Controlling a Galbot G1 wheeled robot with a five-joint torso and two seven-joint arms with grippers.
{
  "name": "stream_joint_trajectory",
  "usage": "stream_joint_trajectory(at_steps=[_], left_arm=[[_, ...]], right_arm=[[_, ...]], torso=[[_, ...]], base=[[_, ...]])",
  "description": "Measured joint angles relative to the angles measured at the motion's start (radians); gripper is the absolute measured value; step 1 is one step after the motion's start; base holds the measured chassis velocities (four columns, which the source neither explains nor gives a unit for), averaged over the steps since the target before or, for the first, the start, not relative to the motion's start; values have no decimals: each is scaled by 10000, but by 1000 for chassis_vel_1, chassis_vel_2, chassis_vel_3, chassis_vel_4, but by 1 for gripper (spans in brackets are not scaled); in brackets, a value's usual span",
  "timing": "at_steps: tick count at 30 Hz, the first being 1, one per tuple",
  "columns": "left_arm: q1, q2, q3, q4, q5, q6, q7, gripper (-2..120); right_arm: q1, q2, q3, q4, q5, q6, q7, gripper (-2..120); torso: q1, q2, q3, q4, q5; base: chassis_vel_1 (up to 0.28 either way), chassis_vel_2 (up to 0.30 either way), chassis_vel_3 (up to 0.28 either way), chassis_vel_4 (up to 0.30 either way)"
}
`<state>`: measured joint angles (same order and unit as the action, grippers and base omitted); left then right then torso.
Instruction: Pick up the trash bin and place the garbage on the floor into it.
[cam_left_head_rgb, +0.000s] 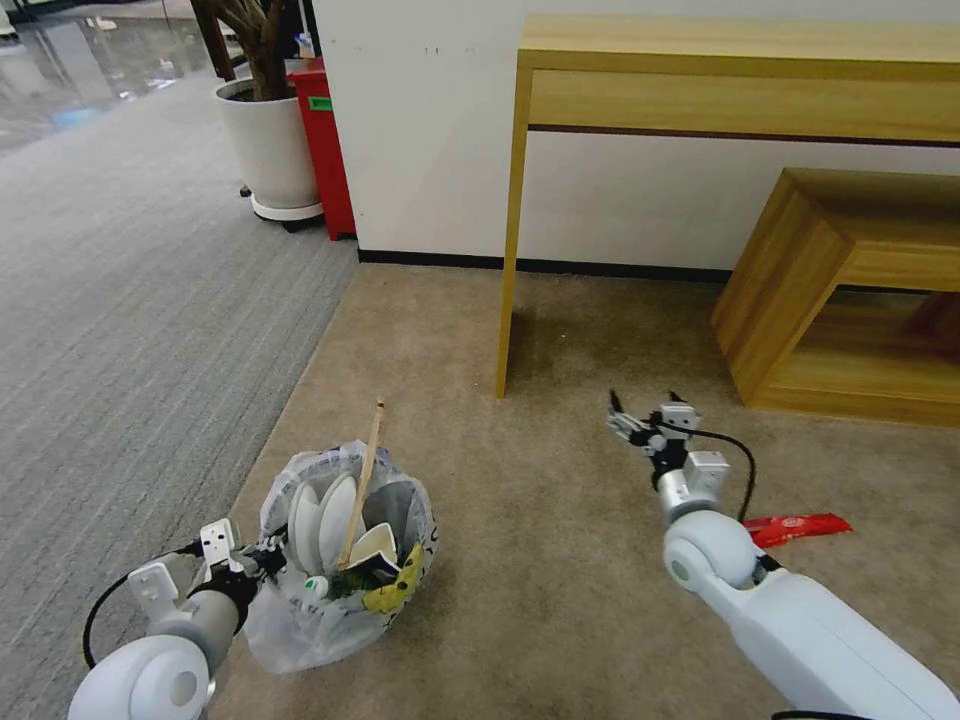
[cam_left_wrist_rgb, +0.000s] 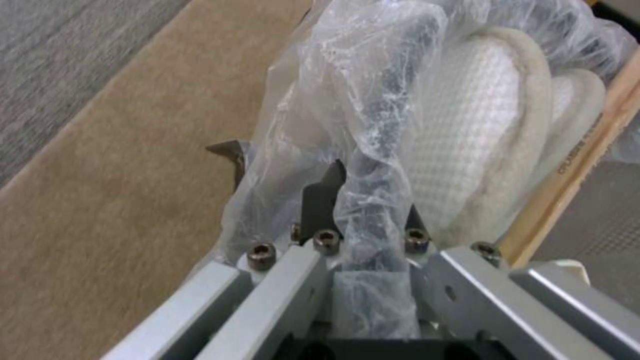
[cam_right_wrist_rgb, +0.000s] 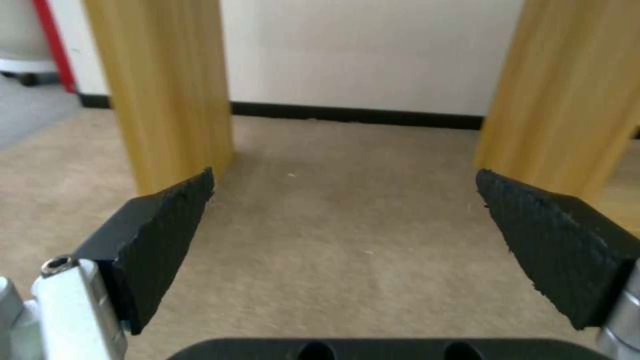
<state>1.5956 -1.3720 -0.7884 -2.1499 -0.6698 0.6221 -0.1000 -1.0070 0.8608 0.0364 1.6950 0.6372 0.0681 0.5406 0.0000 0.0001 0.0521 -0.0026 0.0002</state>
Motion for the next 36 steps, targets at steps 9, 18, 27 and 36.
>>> stream_joint_trajectory(at_steps=[9,18,27,36], left_arm=[[162,-146,-24,85,20,-580,447,1],[206,-137,-133,126,-168,-660,485,1],[203,-45,-191,158,-354,-655,482,1],[101,0,-204,290,-461,-606,496,1]], right_arm=[[-813,-122,678,-70,-440,-59,-101,100],[-1939,-128,1276,92,-550,-146,-110,100],[-2146,18,1386,-112,-770,51,-192,100],[-2136,145,1371,-279,-795,54,-295,100]], torso=[[0,0,-1,0,-1],[0,0,-1,-2,-1],[0,0,0,-1,-2],[0,0,0,-2,-2]], base=[[0,0,0,0],[0,0,0,0],[0,0,0,0],[0,0,0,0]])
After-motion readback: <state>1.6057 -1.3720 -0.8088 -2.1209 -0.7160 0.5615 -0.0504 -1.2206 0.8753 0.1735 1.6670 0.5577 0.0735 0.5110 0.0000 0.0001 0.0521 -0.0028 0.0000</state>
